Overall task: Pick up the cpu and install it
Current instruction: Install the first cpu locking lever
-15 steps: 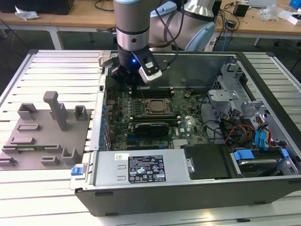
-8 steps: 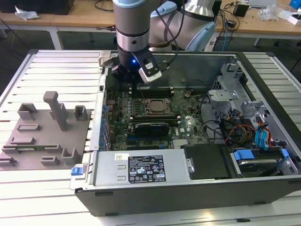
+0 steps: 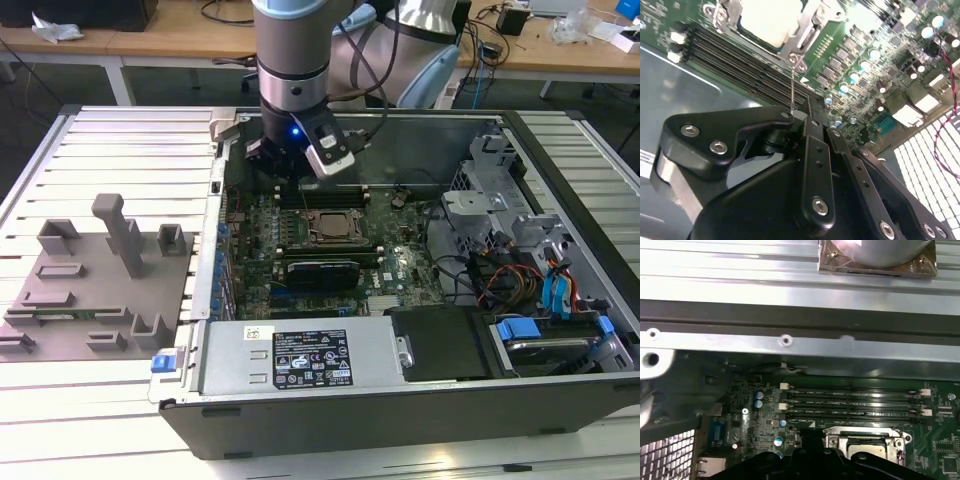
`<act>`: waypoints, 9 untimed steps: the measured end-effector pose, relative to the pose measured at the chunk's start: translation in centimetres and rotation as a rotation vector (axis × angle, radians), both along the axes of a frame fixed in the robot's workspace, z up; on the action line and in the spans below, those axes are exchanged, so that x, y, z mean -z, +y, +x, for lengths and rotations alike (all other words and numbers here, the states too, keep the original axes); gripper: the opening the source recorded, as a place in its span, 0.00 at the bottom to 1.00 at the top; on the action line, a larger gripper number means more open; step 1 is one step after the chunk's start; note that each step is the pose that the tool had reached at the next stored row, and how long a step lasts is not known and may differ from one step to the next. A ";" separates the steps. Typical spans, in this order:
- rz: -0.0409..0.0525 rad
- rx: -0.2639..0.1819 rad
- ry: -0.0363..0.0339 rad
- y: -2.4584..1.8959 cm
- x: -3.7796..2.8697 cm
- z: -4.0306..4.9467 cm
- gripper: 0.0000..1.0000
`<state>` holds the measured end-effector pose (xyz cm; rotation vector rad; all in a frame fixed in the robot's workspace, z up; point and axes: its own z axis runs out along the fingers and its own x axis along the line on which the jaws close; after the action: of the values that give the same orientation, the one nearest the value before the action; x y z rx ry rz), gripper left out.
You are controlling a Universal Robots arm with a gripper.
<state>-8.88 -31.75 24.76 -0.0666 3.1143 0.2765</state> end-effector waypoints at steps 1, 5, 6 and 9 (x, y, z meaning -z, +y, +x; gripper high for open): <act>0.0000 0.000 0.0000 -0.07 0.01 0.31 0.11; -0.0002 0.000 0.0001 -0.23 0.04 0.98 0.11; -0.0002 0.000 0.0001 -0.27 0.05 1.15 0.11; 0.0000 0.000 0.0002 -0.54 0.10 2.04 0.11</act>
<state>-6.84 -32.30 24.66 -0.0660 3.1145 0.2766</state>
